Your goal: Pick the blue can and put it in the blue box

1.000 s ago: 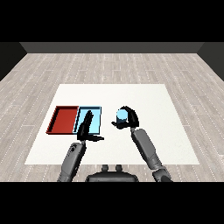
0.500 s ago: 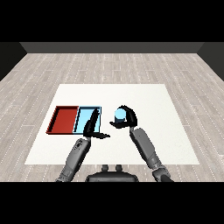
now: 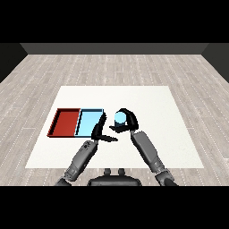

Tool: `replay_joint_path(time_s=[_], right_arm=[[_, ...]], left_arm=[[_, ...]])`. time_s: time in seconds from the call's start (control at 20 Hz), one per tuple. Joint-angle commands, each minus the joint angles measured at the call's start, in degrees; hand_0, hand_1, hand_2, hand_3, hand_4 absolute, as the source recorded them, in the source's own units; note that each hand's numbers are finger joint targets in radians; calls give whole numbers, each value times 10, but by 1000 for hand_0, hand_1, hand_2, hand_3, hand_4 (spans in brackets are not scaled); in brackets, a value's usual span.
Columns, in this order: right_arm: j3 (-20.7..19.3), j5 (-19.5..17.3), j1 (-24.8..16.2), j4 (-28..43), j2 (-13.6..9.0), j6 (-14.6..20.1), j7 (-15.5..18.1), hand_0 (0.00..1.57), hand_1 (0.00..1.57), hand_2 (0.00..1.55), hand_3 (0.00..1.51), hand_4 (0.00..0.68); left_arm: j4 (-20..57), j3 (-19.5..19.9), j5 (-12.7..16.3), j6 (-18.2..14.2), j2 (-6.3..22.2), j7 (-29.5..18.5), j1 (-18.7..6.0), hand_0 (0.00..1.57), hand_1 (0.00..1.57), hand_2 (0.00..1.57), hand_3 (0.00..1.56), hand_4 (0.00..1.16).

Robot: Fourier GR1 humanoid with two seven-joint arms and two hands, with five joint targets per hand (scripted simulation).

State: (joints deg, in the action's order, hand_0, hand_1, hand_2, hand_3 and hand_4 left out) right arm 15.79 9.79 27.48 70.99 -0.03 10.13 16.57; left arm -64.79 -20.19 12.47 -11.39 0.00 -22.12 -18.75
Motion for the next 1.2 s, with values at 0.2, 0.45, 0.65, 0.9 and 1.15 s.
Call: replay_joint_path(time_s=[0.2,0.45,0.65,0.9,1.15], right_arm=[[74,20,-13,10,0,41,21,1394,1394,1453,1415,680],[115,48,20,-19,0,78,35,1390,1390,1438,1401,659],[41,20,12,-30,0,-2,43,1394,1394,1426,1391,651],[84,37,46,-33,0,47,20,1431,1431,1432,1389,630],[123,13,8,13,0,62,7,1408,1408,1439,1389,625]], left_arm=[[2,-22,31,-25,0,33,-39,0,0,0,0,0],[49,-45,53,-28,0,-10,-37,0,0,0,0,0],[52,-80,61,-47,0,-30,-40,0,0,0,0,0],[46,-55,48,-29,0,-22,-30,0,0,0,0,0],[70,-65,91,-40,0,5,-98,0,0,0,0,0]])
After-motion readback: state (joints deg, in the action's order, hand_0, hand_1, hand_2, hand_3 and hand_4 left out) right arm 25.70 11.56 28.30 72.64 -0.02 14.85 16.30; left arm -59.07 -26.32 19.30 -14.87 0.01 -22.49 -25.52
